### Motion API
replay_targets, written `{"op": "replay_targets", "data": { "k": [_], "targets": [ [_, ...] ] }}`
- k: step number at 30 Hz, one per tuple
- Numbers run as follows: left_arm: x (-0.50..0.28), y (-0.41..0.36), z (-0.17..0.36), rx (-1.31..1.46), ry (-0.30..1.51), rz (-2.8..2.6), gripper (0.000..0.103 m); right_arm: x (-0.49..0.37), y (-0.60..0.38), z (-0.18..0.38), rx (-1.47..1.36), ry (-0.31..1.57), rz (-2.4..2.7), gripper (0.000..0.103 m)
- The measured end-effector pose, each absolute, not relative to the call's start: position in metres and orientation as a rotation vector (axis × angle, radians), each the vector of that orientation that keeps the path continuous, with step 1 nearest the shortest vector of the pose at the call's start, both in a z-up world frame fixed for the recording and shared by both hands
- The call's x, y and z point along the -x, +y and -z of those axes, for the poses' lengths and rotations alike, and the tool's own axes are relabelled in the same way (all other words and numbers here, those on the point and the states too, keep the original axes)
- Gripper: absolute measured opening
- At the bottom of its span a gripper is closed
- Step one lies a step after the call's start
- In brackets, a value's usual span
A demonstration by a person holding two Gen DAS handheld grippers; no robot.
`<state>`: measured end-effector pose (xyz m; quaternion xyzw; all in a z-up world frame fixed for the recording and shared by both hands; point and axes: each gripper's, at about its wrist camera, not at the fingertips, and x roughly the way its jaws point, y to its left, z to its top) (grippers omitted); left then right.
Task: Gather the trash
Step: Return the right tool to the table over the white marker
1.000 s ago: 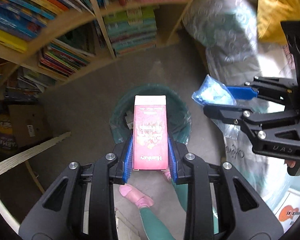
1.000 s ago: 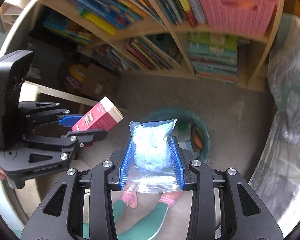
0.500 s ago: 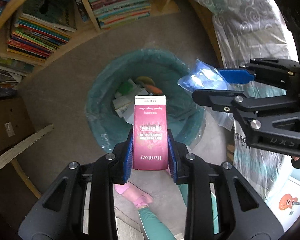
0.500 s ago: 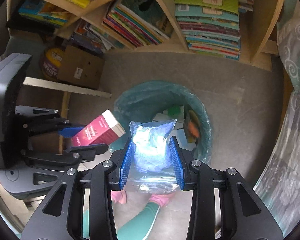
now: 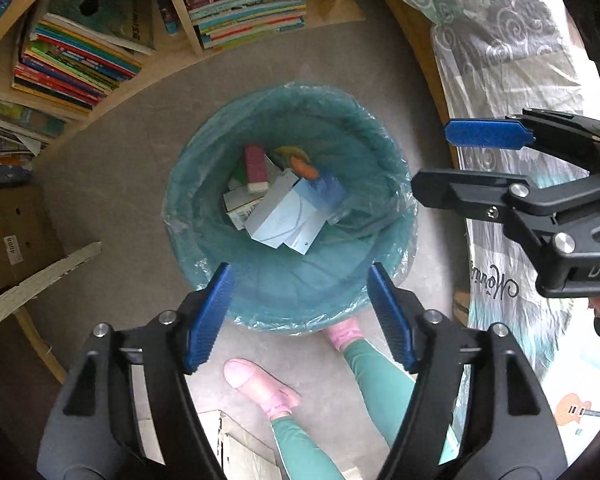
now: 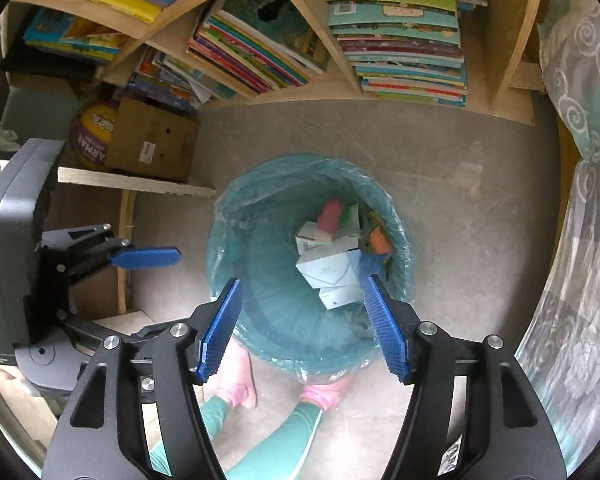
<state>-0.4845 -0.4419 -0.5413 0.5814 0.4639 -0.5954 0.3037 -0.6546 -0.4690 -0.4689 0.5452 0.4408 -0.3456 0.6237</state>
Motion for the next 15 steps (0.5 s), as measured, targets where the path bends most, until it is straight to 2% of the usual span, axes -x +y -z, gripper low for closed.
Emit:
{"op": "replay_targets", "data": {
  "k": [6, 12, 15],
  "targets": [
    [0.481, -0.439, 0.526, -1.517, 1.246, 1.559, 0.066, 0.657, -0.467, 0.451, -1.253, 0.992, 0.800, 0.068],
    [0.476, -0.431, 0.483, -1.453, 1.317, 1.596, 0.066, 0.660, -0.465, 0.402, -1.187, 0.986, 0.790, 0.072],
    [0.474, -0.425, 0.445, -1.433, 1.271, 1.603, 0.072, 0.661, -0.463, 0.373, -1.127, 1.015, 0.773, 0.072]
  ]
}}
